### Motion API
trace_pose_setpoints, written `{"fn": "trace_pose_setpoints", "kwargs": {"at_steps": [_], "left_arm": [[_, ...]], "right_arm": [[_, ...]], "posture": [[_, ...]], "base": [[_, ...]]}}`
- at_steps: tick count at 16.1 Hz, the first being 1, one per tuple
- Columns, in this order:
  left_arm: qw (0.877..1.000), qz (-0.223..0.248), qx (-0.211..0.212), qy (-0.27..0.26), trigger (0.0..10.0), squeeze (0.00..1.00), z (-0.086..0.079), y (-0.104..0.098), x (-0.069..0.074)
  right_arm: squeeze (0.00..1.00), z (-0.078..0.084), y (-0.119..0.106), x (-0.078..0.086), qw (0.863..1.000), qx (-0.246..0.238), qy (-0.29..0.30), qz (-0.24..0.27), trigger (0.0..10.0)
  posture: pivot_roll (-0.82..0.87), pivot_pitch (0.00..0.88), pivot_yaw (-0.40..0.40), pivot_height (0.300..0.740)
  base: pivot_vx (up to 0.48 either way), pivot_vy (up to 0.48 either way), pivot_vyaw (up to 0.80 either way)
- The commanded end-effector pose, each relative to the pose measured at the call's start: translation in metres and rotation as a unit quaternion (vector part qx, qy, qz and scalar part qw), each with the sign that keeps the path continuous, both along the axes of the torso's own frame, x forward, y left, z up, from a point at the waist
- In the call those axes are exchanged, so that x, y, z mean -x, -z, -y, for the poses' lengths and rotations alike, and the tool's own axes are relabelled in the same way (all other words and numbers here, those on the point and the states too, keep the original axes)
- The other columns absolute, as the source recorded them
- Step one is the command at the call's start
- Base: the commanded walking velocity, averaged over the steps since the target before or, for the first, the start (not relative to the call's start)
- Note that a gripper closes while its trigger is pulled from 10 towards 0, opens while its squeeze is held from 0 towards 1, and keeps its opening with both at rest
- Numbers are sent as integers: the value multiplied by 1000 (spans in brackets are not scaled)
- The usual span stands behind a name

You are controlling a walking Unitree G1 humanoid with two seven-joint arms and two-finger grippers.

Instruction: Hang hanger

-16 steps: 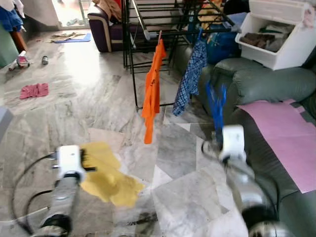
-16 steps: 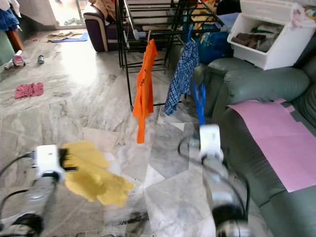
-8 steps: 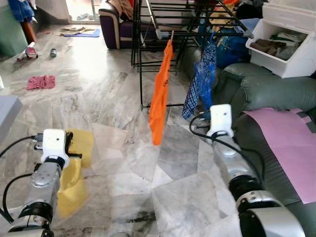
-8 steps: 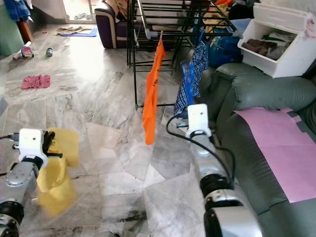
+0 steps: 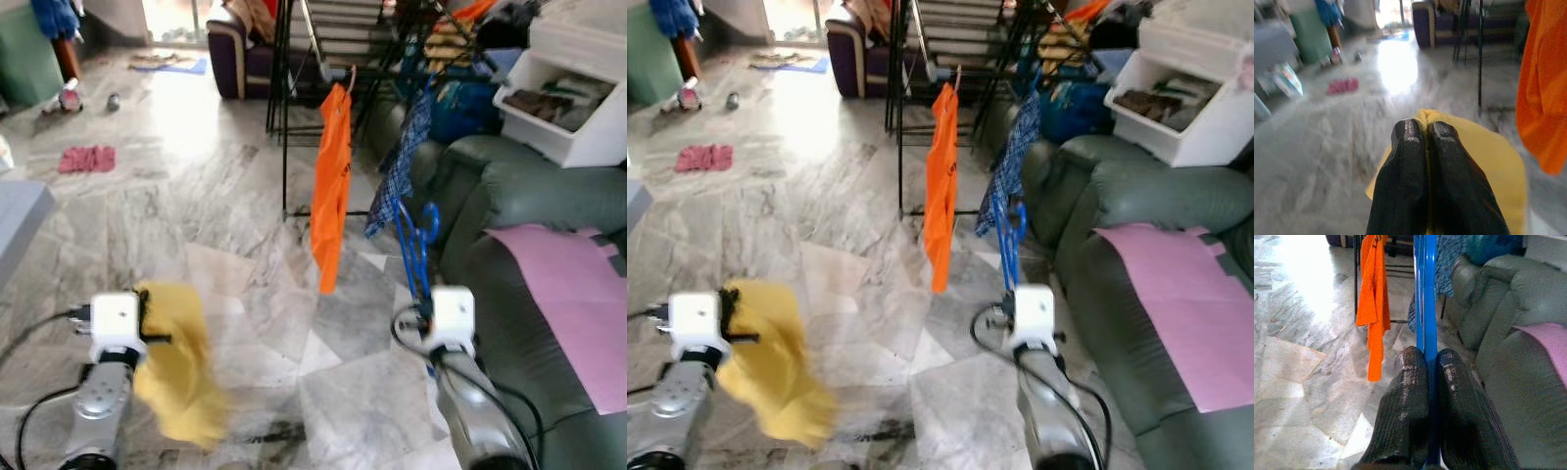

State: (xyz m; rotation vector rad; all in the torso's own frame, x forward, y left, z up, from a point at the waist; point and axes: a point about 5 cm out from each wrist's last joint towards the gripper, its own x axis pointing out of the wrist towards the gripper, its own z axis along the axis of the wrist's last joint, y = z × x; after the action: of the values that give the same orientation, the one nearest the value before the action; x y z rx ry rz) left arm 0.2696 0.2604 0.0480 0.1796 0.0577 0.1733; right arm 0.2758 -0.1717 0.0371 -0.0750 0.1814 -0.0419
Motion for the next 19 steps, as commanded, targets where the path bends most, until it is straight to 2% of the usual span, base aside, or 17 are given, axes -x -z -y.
{"fn": "trace_pose_setpoints", "kwargs": {"at_steps": [1, 3, 5, 6, 7, 10, 11, 14, 17, 19], "left_arm": [[1000, 16, -7, 5, 10000, 0, 3, -6, -2], [999, 6, -6, 34, 10000, 0, 16, -5, -4], [999, -2, -9, 52, 10000, 0, 25, -3, -5], [998, -6, -11, 65, 10000, 0, 30, -3, -3], [998, -8, -11, 59, 10000, 0, 26, -2, 2], [999, -3, -12, 36, 10000, 0, 20, -3, 18], [999, -4, 6, 32, 10000, 0, 23, -2, 25], [999, -3, 20, 36, 10000, 0, 31, -1, 32], [996, -10, 49, 67, 10000, 0, 43, -4, 31], [993, -16, 70, 98, 10000, 0, 55, -5, 20]], "right_arm": [[0, 8, -12, 4, 999, 14, 3, 28, 10000], [0, 27, -18, 24, 998, 27, 37, 38, 10000], [0, 38, -17, 35, 997, 19, 65, 26, 10000], [0, 38, -16, 47, 997, 10, 74, 17, 10000], [0, 31, -19, 53, 998, 9, 57, 13, 10000], [0, 14, -27, 49, 1000, -4, -9, 17, 10000], [0, 10, -28, 47, 1000, -14, -20, 11, 10000], [0, 10, -33, 44, 999, -25, -22, 15, 10000], [0, 14, -37, 45, 999, -33, -1, 20, 10000], [0, 15, -37, 45, 999, -38, 13, 12, 10000]], "posture": [[110, 18, -53, 740], [46, 32, 2, 740], [26, 35, 20, 740], [1, 39, 40, 740], [-10, 46, 44, 740], [-1, 48, 21, 740], [7, 48, 4, 740], [21, 45, -12, 740], [3, 50, -4, 740], [-1, 49, -21, 740]], "base": [[0, 0, 0], [0, 0, 0], [0, 0, 0], [0, 0, 0], [0, 0, 0], [0, 0, 0], [0, 0, 0], [0, 0, 0], [0, 0, 0], [0, 0, -400]]}}
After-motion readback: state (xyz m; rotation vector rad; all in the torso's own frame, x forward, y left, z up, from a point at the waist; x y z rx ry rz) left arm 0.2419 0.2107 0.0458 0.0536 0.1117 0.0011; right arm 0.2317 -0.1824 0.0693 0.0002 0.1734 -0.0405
